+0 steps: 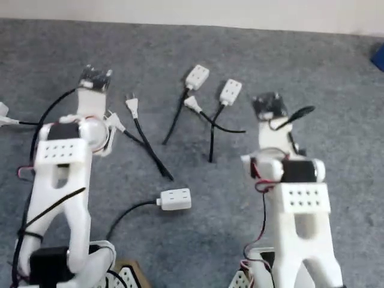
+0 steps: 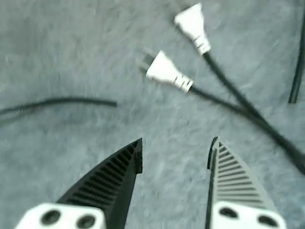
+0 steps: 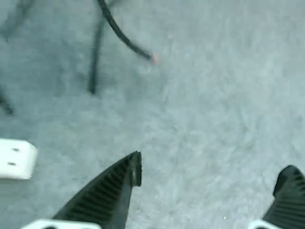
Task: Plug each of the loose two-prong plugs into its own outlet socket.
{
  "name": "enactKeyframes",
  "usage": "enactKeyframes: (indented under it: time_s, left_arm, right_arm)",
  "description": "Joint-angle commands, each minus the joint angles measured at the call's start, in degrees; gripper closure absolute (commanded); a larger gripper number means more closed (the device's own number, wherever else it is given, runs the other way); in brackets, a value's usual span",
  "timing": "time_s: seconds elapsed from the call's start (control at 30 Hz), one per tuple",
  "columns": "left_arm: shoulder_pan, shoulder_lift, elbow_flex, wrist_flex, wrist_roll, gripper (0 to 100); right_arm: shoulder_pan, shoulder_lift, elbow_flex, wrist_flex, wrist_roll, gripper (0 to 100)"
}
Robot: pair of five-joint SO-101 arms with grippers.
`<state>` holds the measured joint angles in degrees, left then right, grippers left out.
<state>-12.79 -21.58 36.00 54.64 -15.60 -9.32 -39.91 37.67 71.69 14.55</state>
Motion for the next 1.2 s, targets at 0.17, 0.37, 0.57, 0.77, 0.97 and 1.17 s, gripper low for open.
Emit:
enactKeyframes:
  time_s: [0.17, 0.37, 0.57, 0.77, 0.97, 1.17]
  left_arm:
    - [-10.6, -8.2, 10.1, -3.1, 9.5, 76]
    - [-15.5, -9.8, 18.9, -13.3, 9.6, 76]
    - [-17.4, -10.1, 21.8, -17.8, 9.6, 76]
    - [-17.4, -9.8, 21.9, -17.9, 9.6, 76]
    - [-17.2, -9.8, 22.0, -17.8, 9.6, 76]
    - [-17.1, -9.7, 22.1, -17.8, 9.6, 76]
  right_arm:
    - [-13.8, 35.1, -28.7, 3.6, -4.4, 58.4]
    - [-16.7, 57.0, -52.7, 4.2, -4.2, 58.4]
    - [-16.5, 71.1, -83.7, 9.2, -4.0, 58.4]
    - [-16.6, 88.6, -100.5, 9.7, 3.3, 58.4]
    - [-17.3, 100.8, -107.6, 9.8, 12.0, 58.4]
    - [-17.5, 102.8, -112.1, 14.6, 19.5, 58.5]
